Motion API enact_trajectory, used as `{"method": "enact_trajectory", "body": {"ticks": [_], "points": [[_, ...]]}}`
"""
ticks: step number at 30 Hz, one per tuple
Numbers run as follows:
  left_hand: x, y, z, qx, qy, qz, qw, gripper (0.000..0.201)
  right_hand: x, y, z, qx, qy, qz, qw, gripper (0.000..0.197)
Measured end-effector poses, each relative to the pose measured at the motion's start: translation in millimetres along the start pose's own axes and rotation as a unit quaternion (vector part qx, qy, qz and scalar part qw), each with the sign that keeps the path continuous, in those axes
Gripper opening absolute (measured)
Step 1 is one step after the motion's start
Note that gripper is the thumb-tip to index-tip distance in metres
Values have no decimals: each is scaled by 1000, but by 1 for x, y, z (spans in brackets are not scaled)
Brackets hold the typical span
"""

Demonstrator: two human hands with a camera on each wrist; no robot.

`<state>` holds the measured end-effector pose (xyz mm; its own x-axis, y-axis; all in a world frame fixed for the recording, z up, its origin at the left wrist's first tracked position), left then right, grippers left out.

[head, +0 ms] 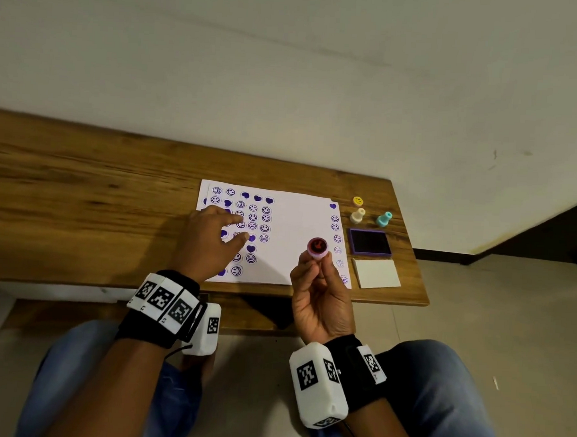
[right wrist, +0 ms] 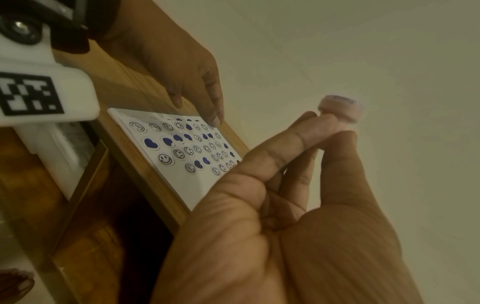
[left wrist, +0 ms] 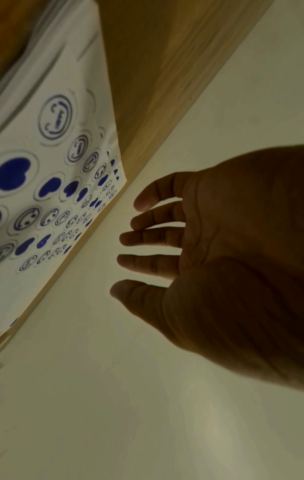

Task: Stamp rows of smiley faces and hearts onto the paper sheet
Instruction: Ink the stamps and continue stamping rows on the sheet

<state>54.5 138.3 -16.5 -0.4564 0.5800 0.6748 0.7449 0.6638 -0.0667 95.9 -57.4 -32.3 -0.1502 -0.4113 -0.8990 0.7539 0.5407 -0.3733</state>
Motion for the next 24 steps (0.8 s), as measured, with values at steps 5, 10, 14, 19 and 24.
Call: {"method": "enact_trajectory", "body": {"ticks": [5,10,14,19,24], "points": [[0,0,-1,-2,19,3,1000,37,-3,-3,-5,-26,16,10,999,59],[0,-1,-1,1,29,4,1000,37,-8,-6,-10,-47,29,30,998,54],[2,-2,-2,1,33,6,999,38,-8,-7,-11,-63,64,53,995,54],[3,-3,-1,-3,73,29,997,43,-11,-2,15,58,-304,-14,951,10],[-2,-4,3,7,98,67,993,49,-32,10,29,205,-788,23,580,22]]}}
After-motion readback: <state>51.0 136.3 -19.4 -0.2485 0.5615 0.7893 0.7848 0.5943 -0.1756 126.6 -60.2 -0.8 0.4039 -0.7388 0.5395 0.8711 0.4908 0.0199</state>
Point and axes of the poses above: each hand's wrist, its own y-axis towards the middle knuckle, its own x-axis out of the back of the hand, z = x × y, the point moved 7 cm from there along y, towards the middle knuckle, and after that the axes turned 9 degrees about x, right-handed, at the moved point
